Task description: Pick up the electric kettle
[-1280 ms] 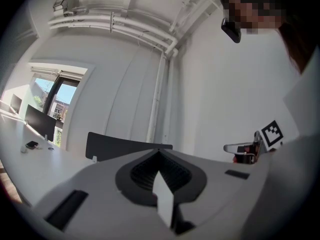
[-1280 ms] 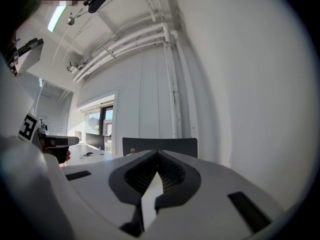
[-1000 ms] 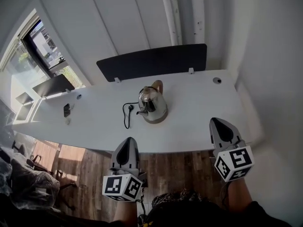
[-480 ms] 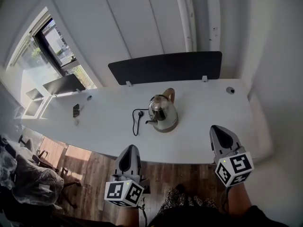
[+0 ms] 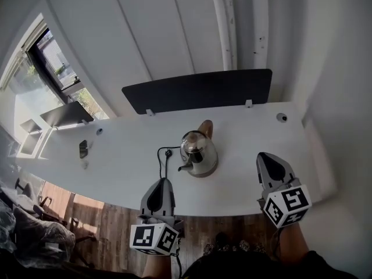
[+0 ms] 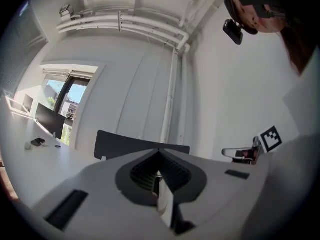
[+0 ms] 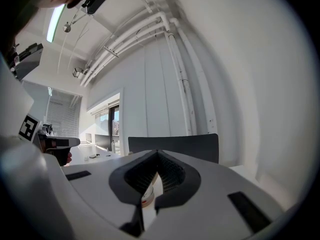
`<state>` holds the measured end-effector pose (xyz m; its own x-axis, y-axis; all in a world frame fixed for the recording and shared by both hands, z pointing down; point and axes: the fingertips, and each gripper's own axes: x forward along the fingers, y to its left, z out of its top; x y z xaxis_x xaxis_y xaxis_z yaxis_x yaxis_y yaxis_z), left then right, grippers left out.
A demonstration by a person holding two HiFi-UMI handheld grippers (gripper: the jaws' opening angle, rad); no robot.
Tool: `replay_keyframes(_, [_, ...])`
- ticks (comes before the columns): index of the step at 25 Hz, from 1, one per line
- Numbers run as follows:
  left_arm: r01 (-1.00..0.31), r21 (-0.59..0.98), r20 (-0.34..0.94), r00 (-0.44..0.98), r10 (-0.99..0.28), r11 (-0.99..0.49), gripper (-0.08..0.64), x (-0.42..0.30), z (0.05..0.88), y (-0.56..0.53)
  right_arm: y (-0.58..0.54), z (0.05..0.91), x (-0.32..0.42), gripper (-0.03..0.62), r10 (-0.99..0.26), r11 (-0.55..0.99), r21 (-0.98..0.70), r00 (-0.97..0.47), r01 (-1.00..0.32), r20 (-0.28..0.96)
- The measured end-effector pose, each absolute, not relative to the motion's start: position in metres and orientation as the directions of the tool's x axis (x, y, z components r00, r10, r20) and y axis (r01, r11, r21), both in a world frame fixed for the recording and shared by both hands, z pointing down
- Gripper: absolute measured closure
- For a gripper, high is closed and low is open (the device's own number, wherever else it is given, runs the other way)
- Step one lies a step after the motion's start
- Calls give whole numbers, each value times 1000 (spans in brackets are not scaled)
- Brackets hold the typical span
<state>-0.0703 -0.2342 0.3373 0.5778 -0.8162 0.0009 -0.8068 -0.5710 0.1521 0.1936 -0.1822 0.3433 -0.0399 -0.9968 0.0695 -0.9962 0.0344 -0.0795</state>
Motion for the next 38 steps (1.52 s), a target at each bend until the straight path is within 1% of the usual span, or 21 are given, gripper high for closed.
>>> replay_keyframes(10, [-810,187,5,566,-824,-555,560,-90,345,-280,-222,352,184,586,-994,15,-61,-22,-998,105])
replay_keyframes(15, [-815,171,19,565,-825,-554,560,-85,348,-285,-241,349,185,586,-993,42,-69,-49,-997,105])
replay_keyframes(20, [-848,180,26,511,-859,-499,560,-82,351,-292,-266,351,185,586,-987,117,-63,-123,-991,100])
replay_keyframes(28, [-919,174,13,363,-932,-355,560,-77,342,-293,-308,345,194,586,-953,284,-56,-289,-957,94])
replay_keyframes(38, [-964,168,23,210,-977,-204,560,-54,346,-275,-341,367,207,586,-887,437,-56,-441,-897,136])
